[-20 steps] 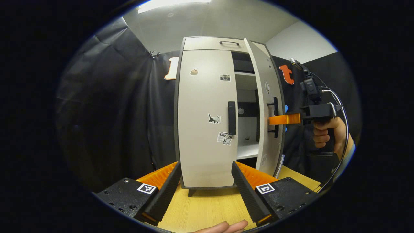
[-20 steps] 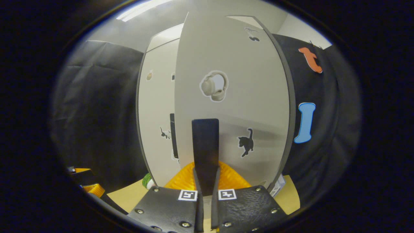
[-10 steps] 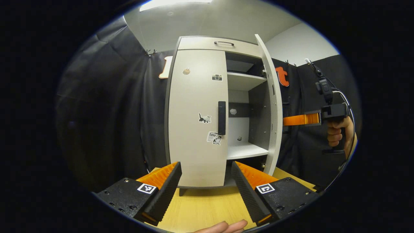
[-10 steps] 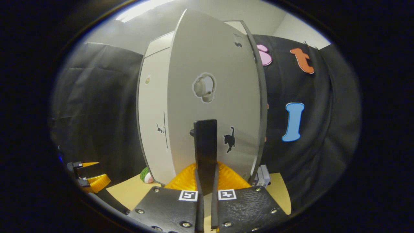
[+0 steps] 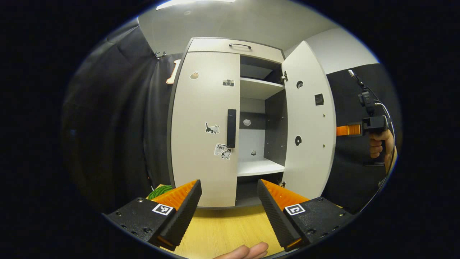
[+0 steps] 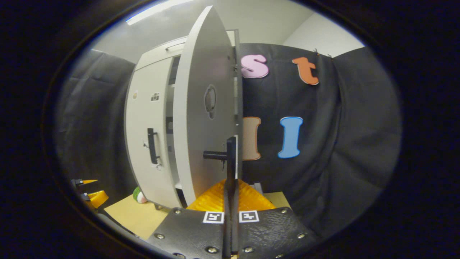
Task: Open the right door of the double-door shoe cabinet with the right hand, and open the left door with the left hand.
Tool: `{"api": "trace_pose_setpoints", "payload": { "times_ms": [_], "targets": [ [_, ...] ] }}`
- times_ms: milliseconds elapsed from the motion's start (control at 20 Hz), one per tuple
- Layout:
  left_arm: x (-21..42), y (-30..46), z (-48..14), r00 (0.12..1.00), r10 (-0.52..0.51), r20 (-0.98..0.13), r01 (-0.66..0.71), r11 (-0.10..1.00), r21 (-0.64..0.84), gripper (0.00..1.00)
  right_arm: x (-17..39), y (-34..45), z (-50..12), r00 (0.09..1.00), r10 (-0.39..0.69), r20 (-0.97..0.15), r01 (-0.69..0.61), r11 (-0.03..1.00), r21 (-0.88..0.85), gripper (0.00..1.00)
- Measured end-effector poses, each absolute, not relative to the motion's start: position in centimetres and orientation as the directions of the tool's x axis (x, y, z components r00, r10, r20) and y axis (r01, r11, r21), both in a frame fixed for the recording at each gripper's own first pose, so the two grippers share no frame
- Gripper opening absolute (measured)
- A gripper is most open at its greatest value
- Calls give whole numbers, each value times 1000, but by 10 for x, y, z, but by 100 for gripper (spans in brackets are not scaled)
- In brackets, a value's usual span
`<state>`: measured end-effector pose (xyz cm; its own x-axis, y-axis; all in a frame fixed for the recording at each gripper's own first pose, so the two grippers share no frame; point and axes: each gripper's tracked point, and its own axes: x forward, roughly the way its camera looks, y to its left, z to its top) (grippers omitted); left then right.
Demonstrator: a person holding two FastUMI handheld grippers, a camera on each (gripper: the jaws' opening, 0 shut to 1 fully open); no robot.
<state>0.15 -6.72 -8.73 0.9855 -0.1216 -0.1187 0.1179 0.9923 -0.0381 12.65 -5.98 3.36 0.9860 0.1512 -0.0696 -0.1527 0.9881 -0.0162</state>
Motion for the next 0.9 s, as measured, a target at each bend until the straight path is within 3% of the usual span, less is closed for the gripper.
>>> {"api": "trace_pose_setpoints", "payload": {
  "times_ms": [150, 350, 650, 700, 900],
  "targets": [
    [8, -70, -92, 984, -123, -129, 121, 992, -23, 97, 114, -62, 49, 963, 264, -48, -260, 963, 67, 1],
    [13, -69, -103, 981, -112, -157, 109, 994, -28, 94, 116, -67, 48, 979, 203, -35, -205, 977, -56, 1],
    [53, -58, -97, 986, -79, -150, 74, 997, -37, 97, 106, -71, 33, 982, 189, -25, -190, 981, -46, 1],
    [64, -57, -93, 987, -79, -142, 76, 997, -30, 96, 102, -82, 30, 989, 148, -15, -149, 988, -52, 7],
    [118, -57, -71, 993, -76, -88, 71, 996, -57, 97, 80, -123, 19, 999, 40, 27, -40, 999, -30, 100]
  ]
}}
